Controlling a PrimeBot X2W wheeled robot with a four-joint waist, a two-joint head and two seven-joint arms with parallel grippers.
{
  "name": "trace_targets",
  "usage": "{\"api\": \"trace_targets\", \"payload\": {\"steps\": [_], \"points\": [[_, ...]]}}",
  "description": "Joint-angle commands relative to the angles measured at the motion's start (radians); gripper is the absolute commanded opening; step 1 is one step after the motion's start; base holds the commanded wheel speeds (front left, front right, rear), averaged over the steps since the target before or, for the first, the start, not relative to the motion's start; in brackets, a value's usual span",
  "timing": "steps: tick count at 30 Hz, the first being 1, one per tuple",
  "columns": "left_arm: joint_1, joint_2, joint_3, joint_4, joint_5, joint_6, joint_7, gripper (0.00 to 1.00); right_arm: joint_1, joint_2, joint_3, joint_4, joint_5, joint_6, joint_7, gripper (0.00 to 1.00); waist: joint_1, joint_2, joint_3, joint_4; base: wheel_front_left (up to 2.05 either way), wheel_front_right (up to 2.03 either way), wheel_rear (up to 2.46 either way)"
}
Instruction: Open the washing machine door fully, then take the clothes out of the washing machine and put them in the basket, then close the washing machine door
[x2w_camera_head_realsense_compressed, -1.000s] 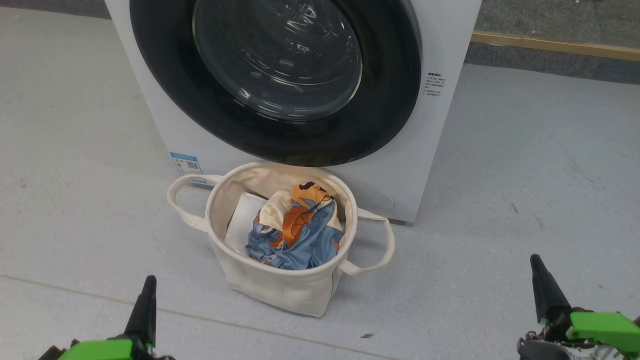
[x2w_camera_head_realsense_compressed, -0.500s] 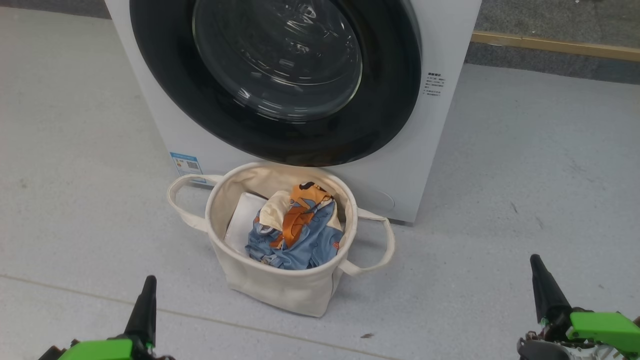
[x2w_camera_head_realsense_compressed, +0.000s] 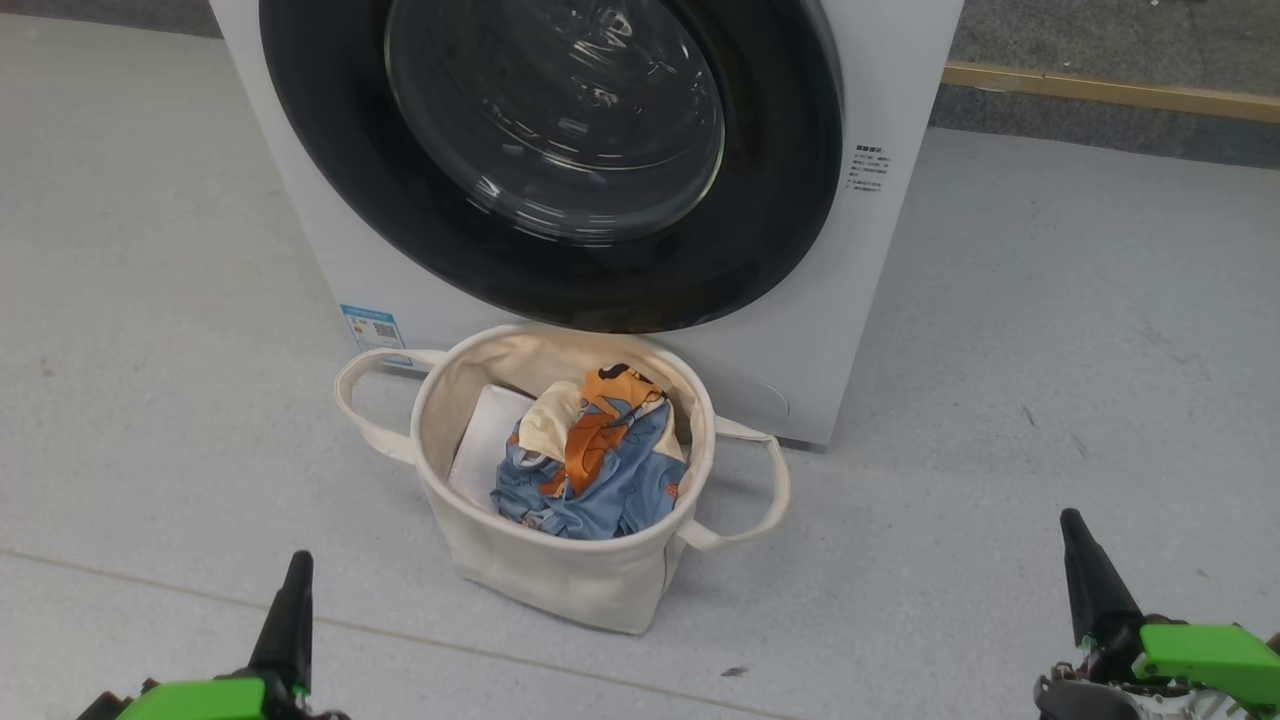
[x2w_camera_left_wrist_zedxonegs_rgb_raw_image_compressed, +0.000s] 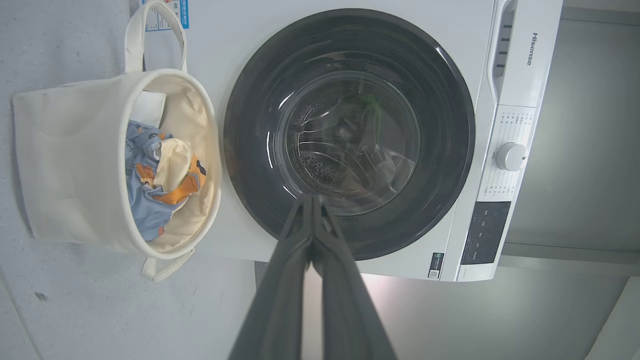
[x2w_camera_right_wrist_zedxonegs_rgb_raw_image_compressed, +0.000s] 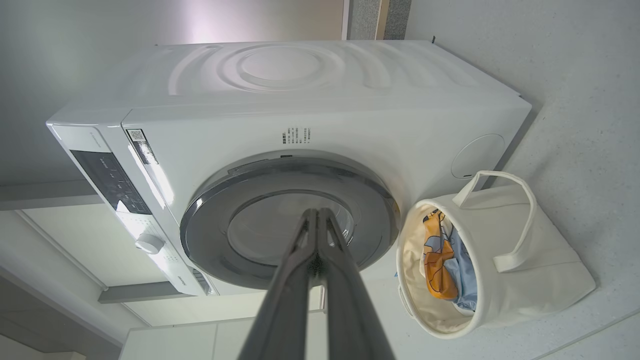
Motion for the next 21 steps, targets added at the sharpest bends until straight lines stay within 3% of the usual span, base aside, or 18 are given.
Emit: {"api": "trace_targets", "payload": {"steps": [1,21], "points": [[-0.045,0.006,0.034,-0.026,-0.003,-0.007,0.008,0.0,-0.049,-0.012,0.02,-0.031,0.006,0.0,0.008,0.0,0.0,0.0,0.0,0.0,0.0,0.0,0.0],[-0.045,0.006,0.034,-0.026,-0.003,-0.007,0.008,0.0,-0.049,-0.012,0.02,-0.031,0.006,0.0,0.008,0.0,0.0,0.0,0.0,0.0,0.0,0.0,0.0]]}}
